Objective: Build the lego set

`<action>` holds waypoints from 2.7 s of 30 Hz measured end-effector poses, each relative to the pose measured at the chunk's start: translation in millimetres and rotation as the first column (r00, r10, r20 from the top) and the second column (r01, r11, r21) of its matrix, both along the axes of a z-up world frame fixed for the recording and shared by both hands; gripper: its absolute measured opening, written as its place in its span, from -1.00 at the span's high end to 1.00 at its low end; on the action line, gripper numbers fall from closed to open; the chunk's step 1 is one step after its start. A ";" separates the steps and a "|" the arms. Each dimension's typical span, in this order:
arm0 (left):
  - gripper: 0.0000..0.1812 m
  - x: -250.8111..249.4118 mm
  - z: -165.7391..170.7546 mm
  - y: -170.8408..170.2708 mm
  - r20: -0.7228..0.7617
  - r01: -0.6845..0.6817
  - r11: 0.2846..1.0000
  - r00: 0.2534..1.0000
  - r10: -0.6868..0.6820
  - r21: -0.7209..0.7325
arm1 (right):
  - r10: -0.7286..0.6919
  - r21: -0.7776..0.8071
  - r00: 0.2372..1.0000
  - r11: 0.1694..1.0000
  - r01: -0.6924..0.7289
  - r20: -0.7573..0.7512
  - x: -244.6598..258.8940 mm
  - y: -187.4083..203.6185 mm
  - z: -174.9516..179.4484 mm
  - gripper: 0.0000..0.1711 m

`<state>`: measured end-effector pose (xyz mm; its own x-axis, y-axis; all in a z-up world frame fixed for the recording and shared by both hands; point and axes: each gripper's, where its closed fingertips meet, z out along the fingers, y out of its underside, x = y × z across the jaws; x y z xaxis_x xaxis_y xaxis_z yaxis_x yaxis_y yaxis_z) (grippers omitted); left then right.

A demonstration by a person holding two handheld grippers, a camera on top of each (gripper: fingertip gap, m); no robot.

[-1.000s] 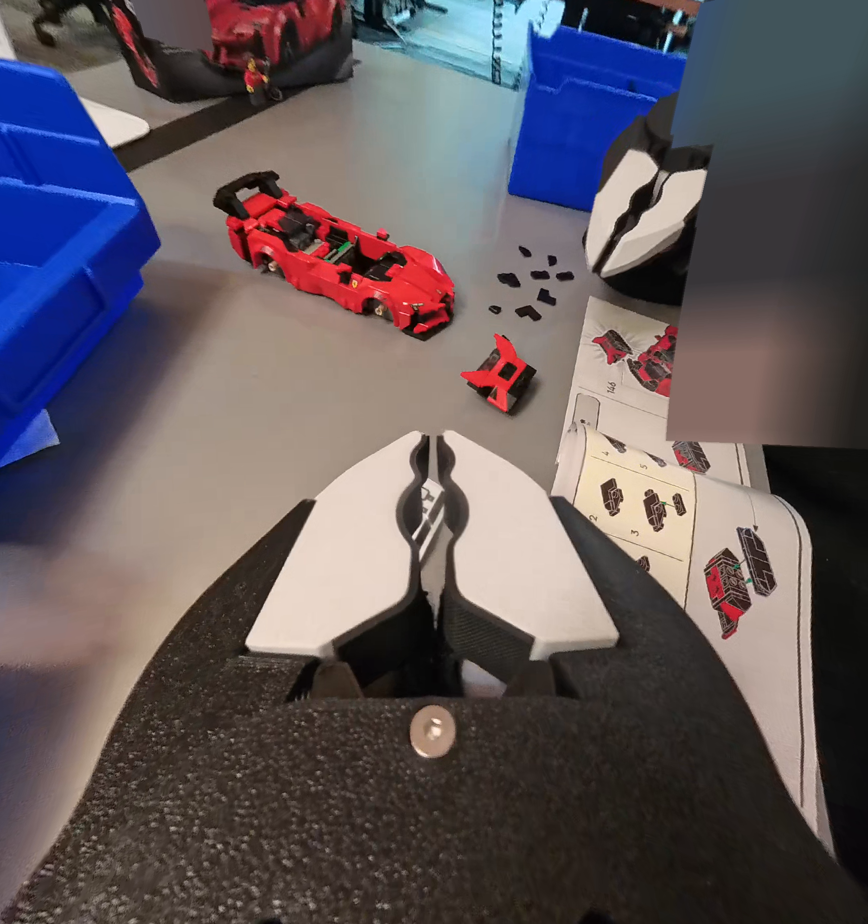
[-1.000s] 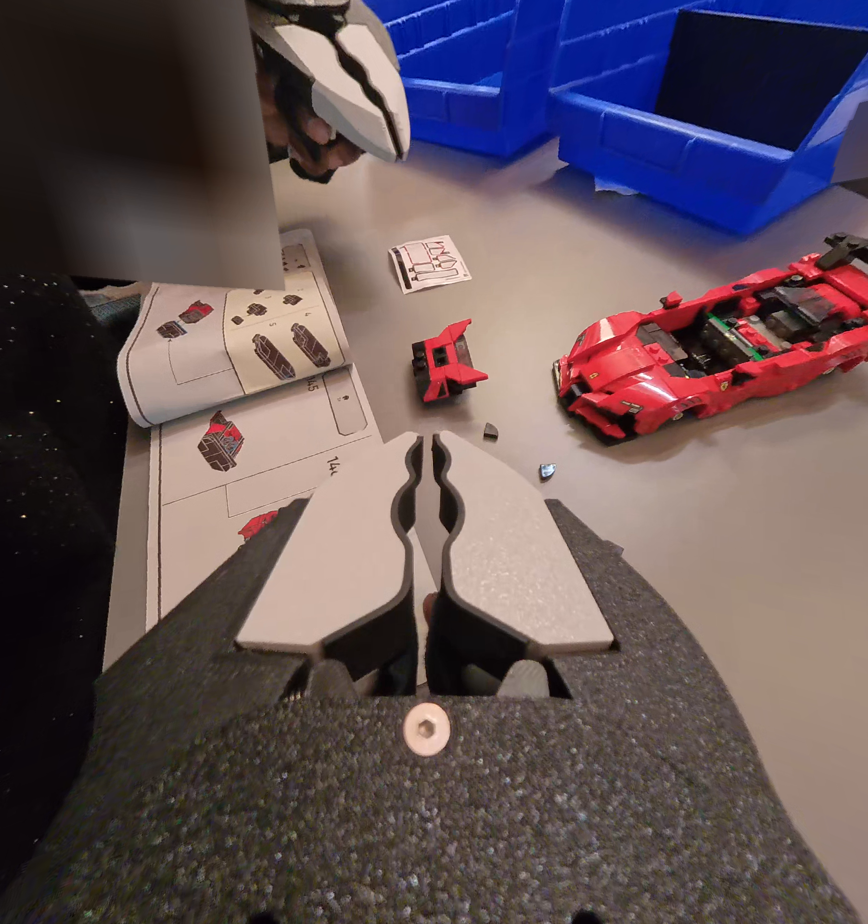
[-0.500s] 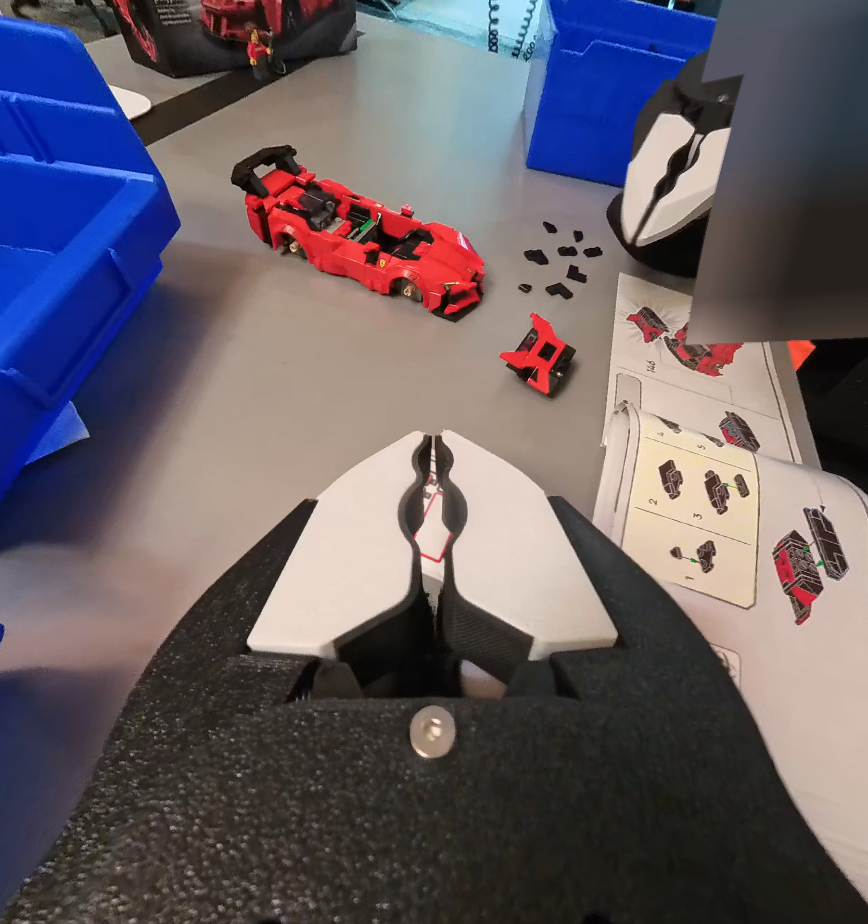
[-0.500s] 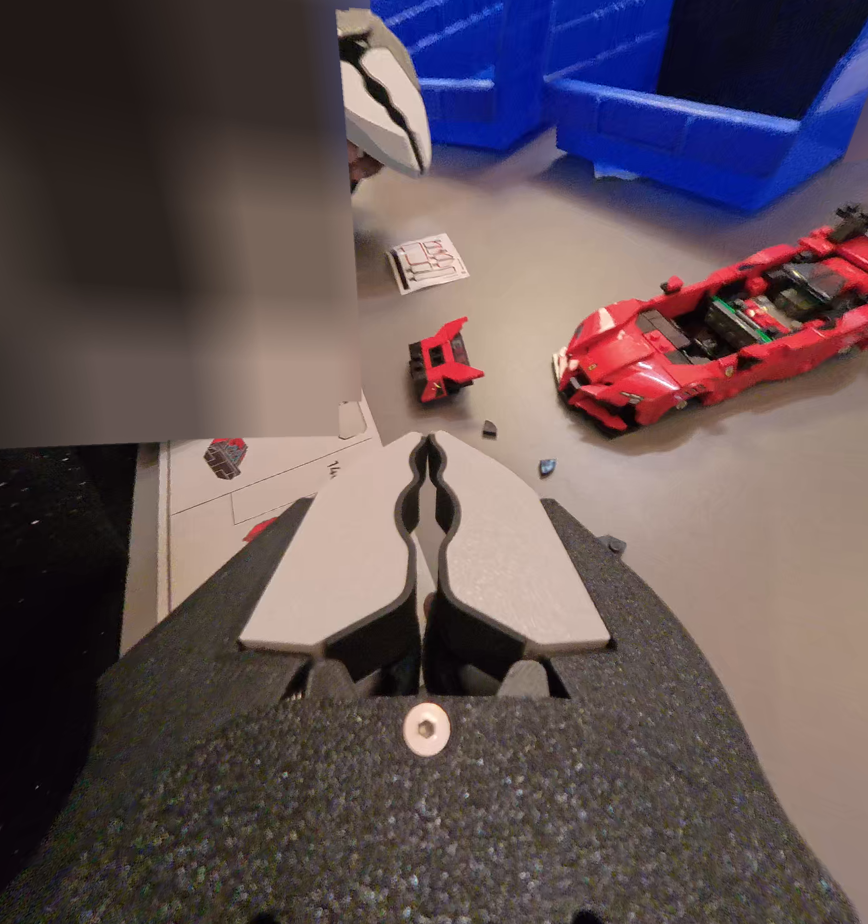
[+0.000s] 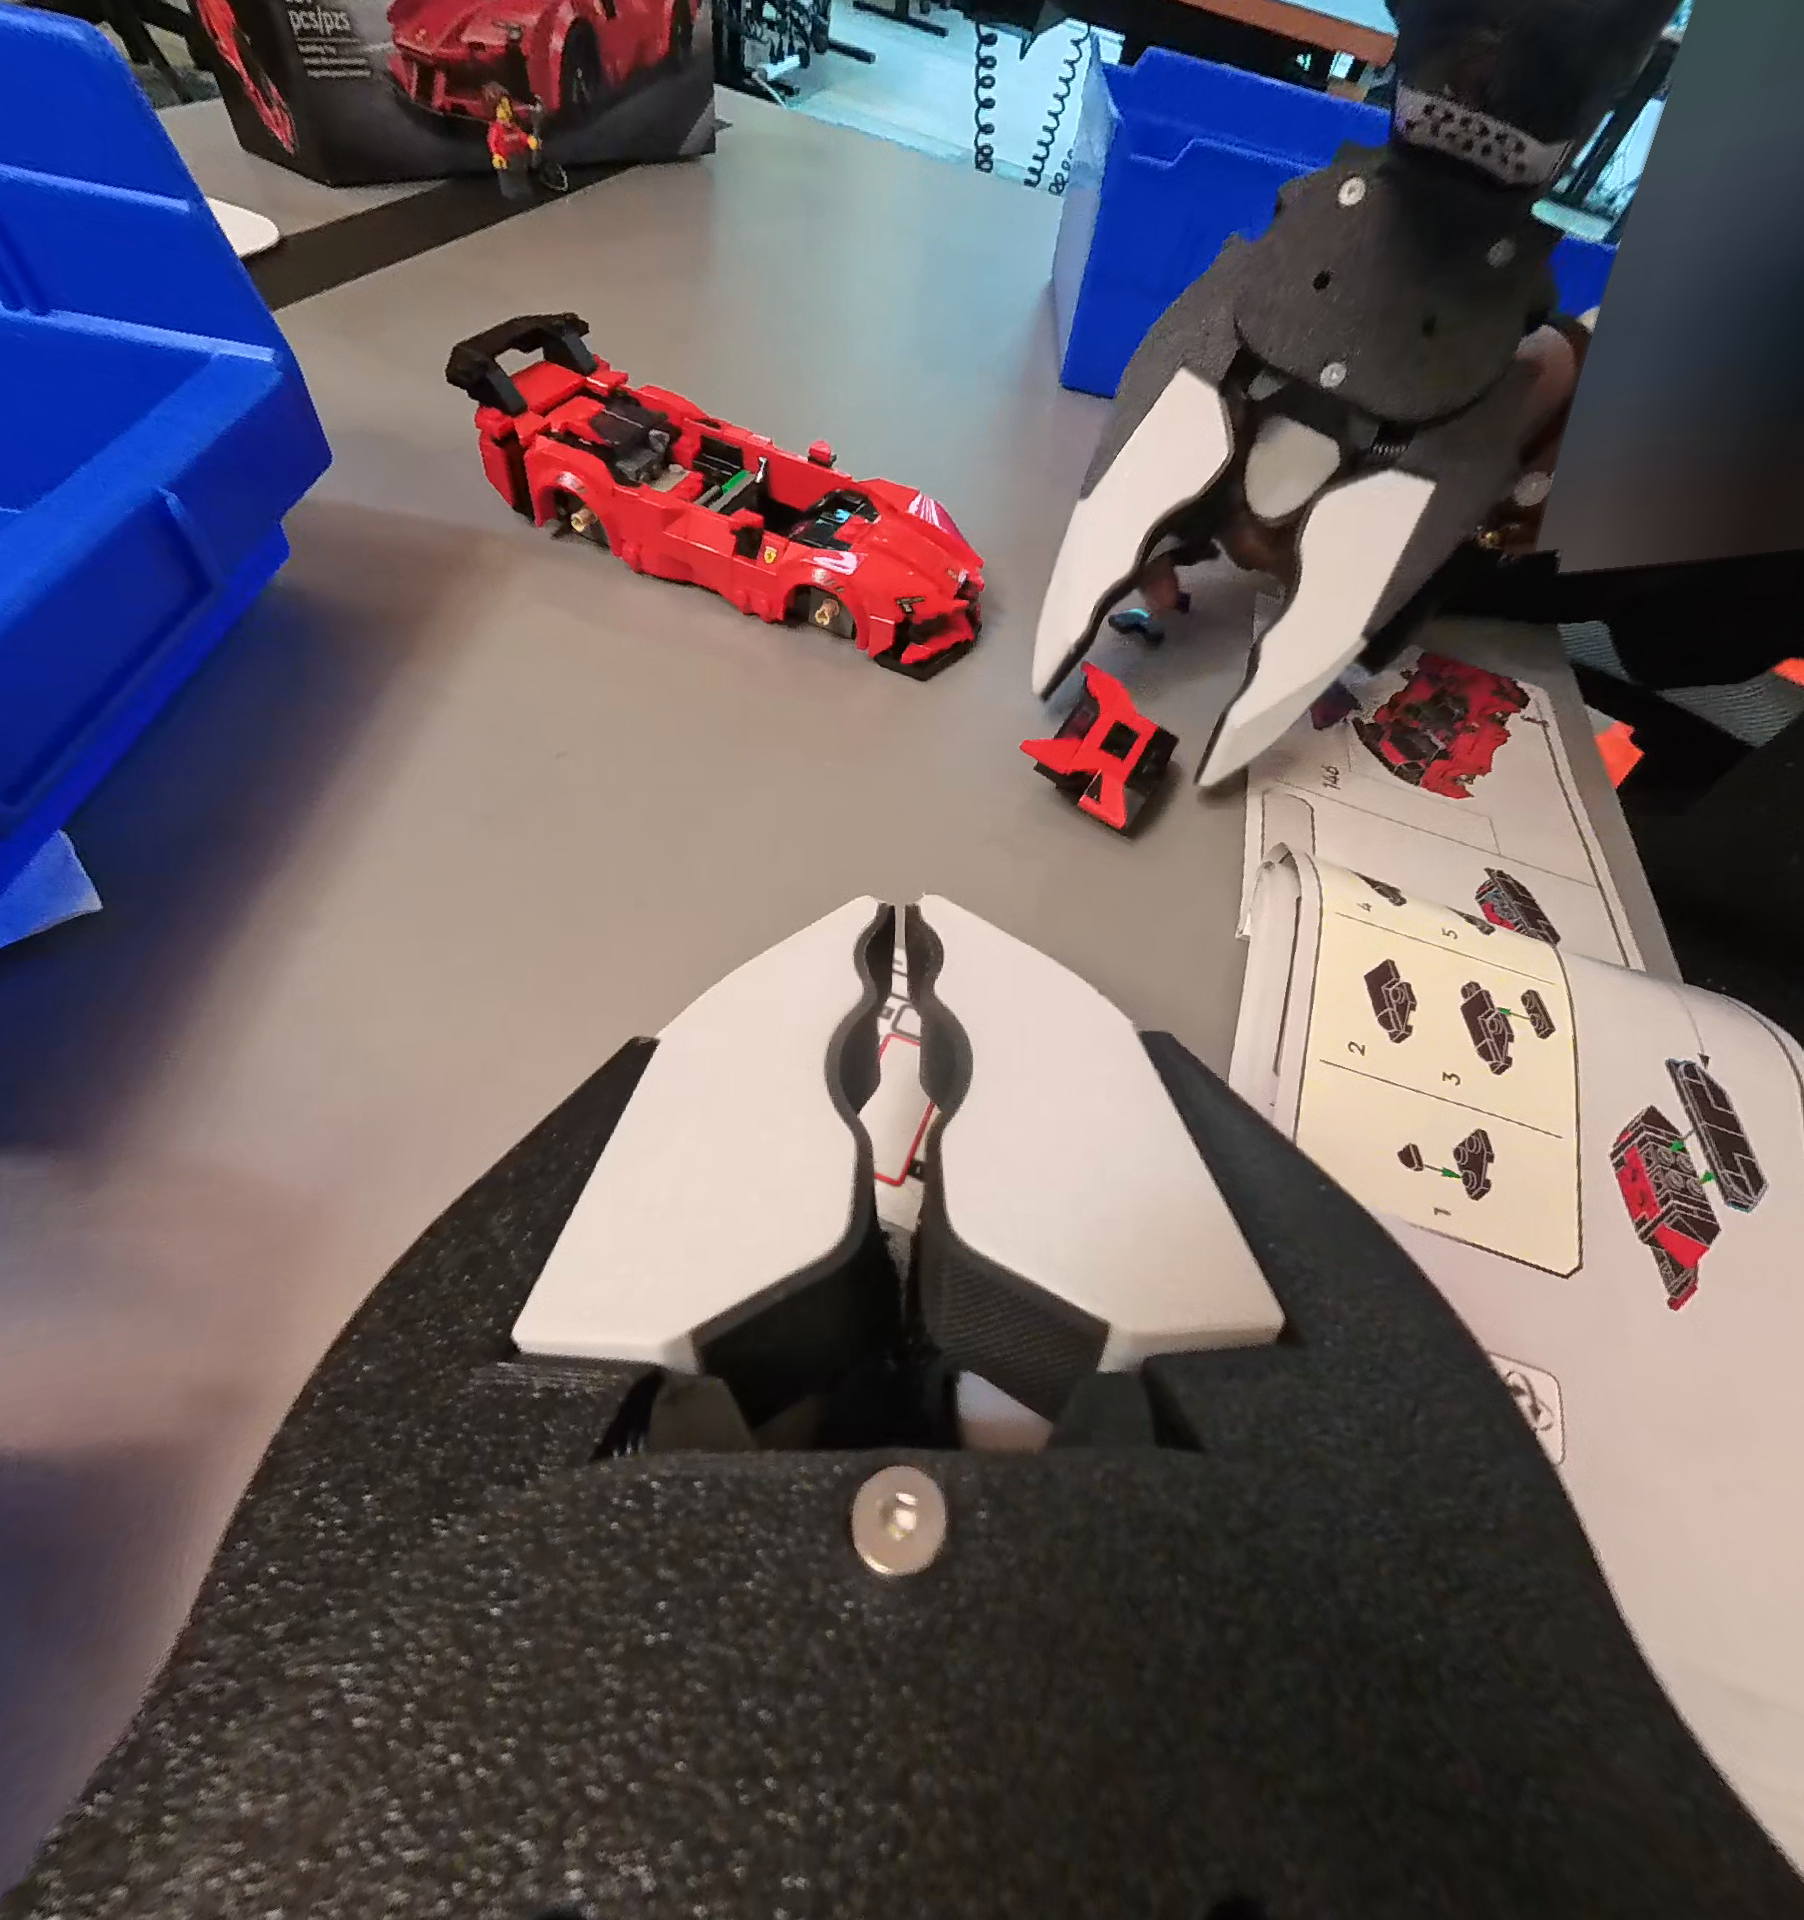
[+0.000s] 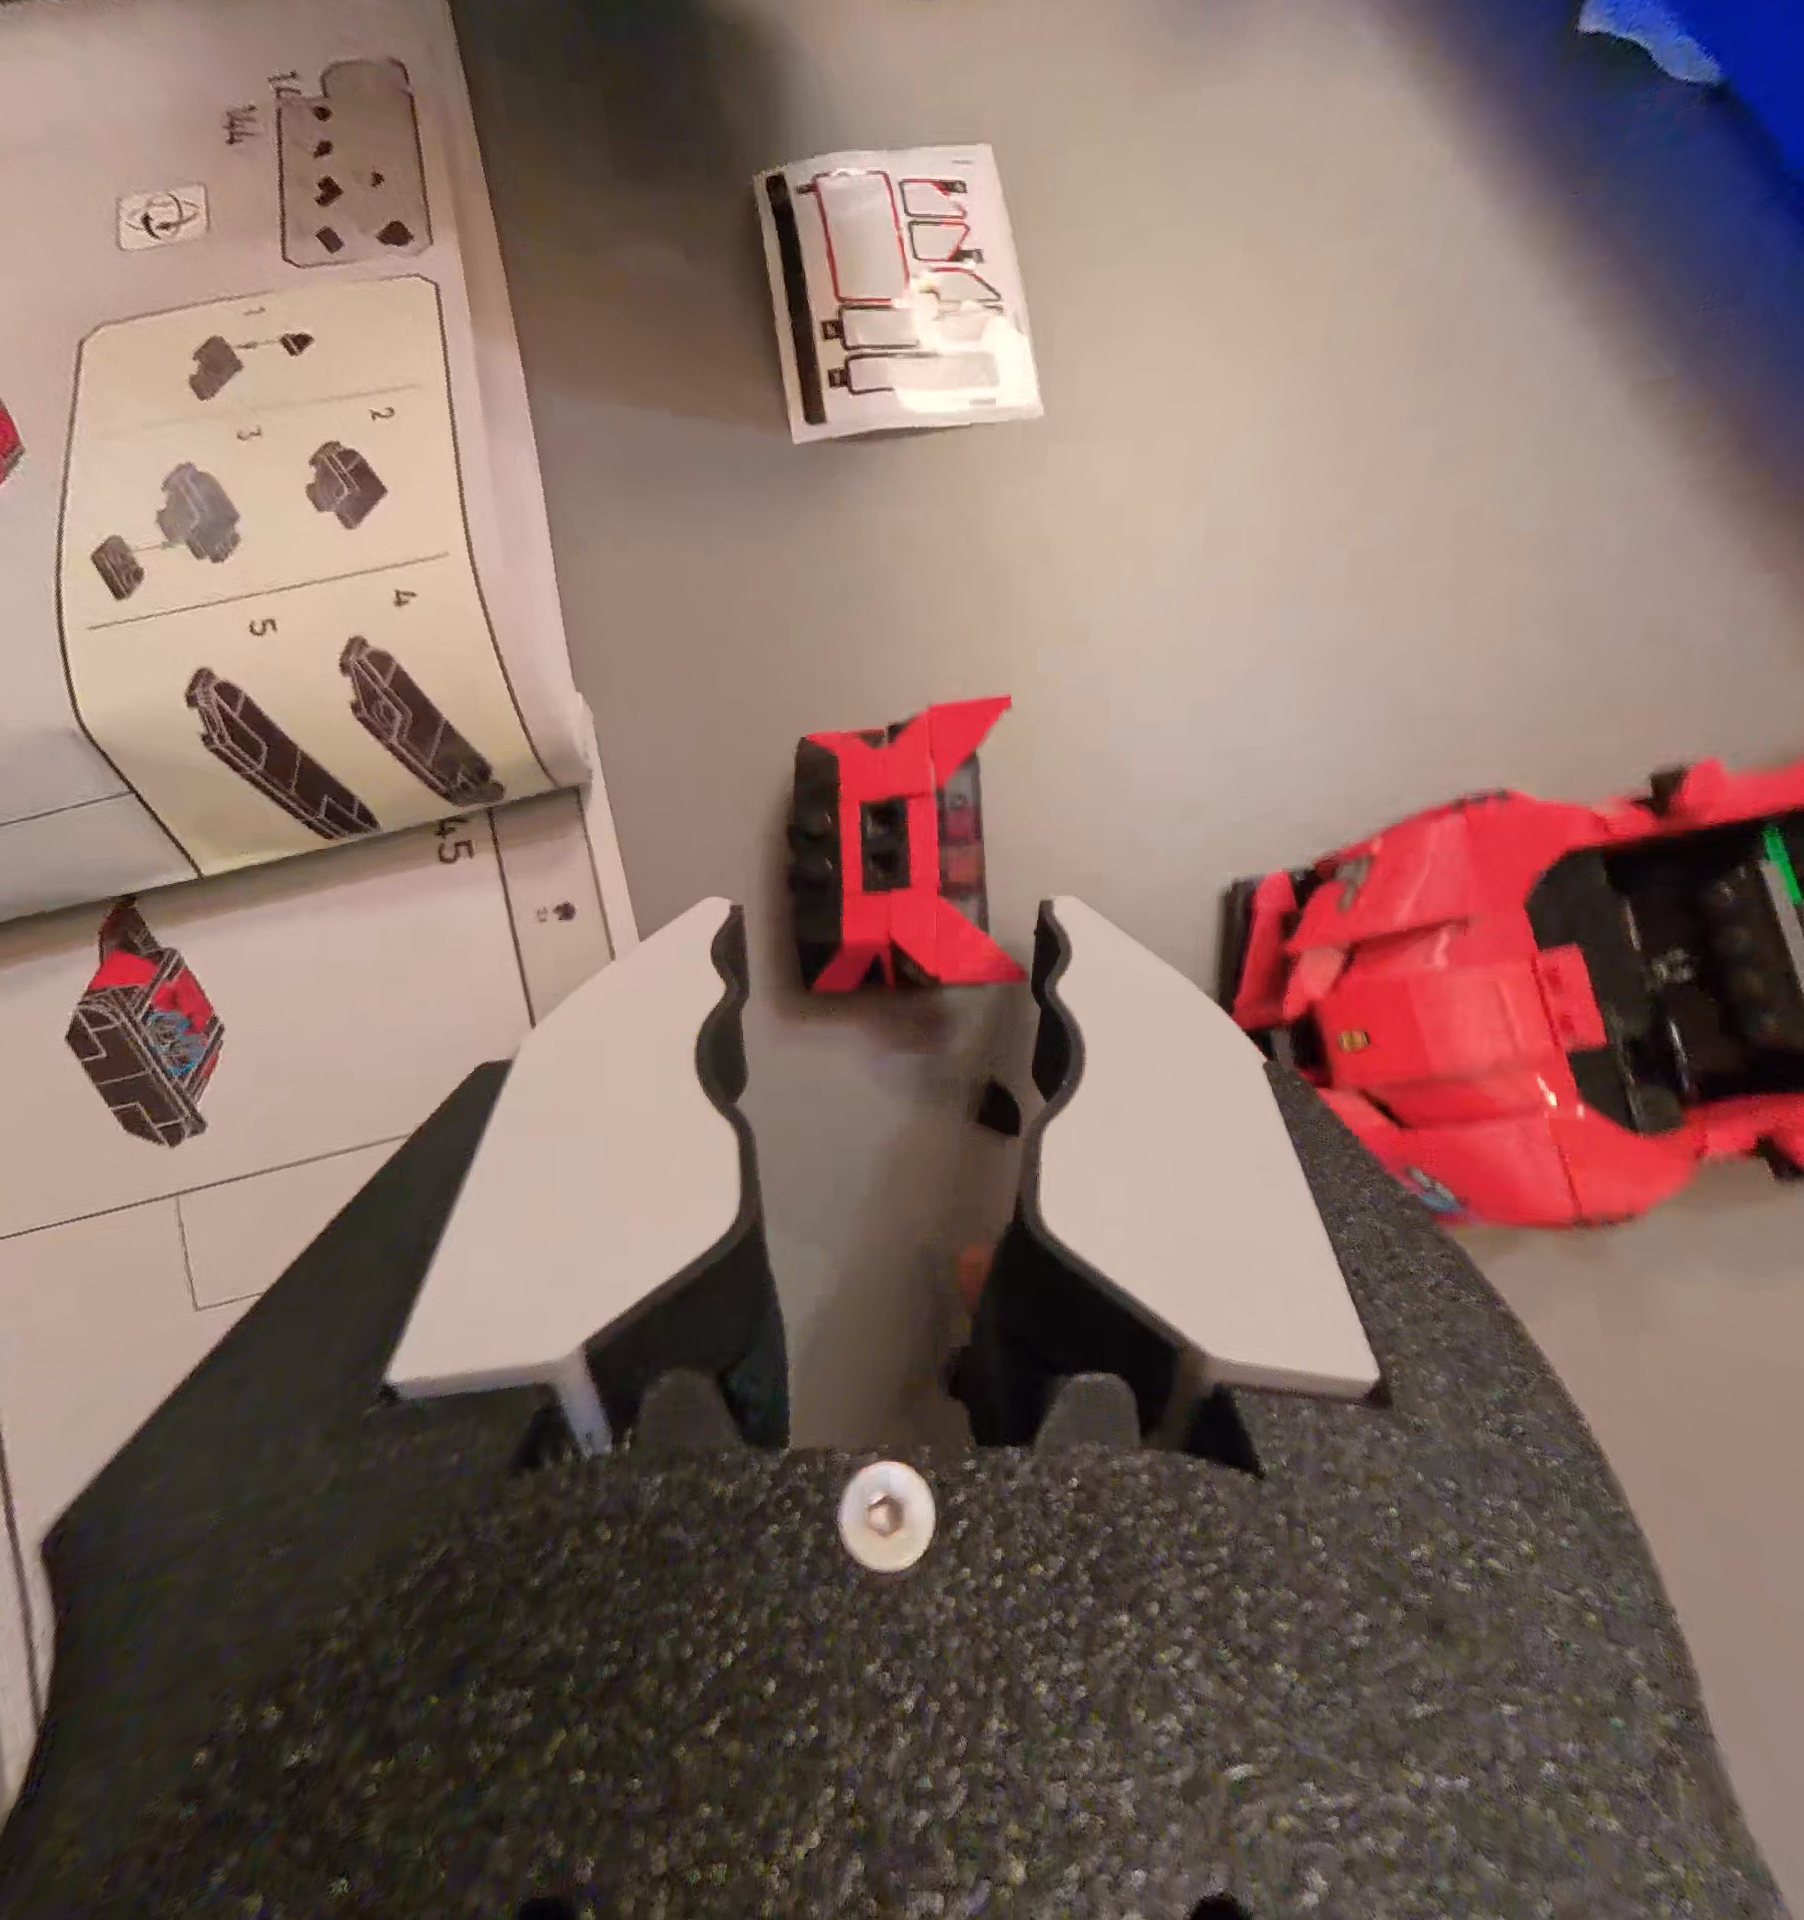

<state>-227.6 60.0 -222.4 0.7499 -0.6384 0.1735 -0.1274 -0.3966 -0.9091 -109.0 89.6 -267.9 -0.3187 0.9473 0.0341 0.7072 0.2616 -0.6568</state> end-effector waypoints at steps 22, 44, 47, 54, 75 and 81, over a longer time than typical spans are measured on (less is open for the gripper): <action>0.97 9.9 2.7 -4.7 -0.005 0.042 0.999 0.999 -0.042 0.011 | -0.199 0.196 0.980 0.961 0.194 0.004 42.4 134.1 59.9 0.57; 0.96 3.5 15.6 -3.3 0.121 0.017 0.999 0.992 -0.023 0.052 | 0.162 0.128 0.947 0.971 -0.204 0.276 8.7 197.7 -6.5 0.53; 0.96 1.5 13.8 -1.9 0.114 0.005 0.999 0.993 -0.010 0.049 | 0.092 0.123 0.975 0.985 -0.119 0.201 3.9 194.1 12.6 0.41; 0.96 -21.8 1.8 3.3 -0.009 -0.109 0.994 0.994 0.110 0.031 | 0.040 0.097 0.985 0.995 -0.024 -0.169 -4.4 112.9 94.9 0.60; 1.00 -27.6 -52.2 47.5 -0.325 -0.095 0.966 0.946 0.013 -0.238 | -0.131 -0.146 0.947 0.985 0.091 -0.294 61.3 53.3 54.3 0.94; 0.86 -34.0 -22.8 66.5 -0.343 -0.162 0.986 0.924 0.169 0.048 | -0.119 -0.274 0.778 0.959 -0.071 -0.617 65.2 46.1 91.3 0.95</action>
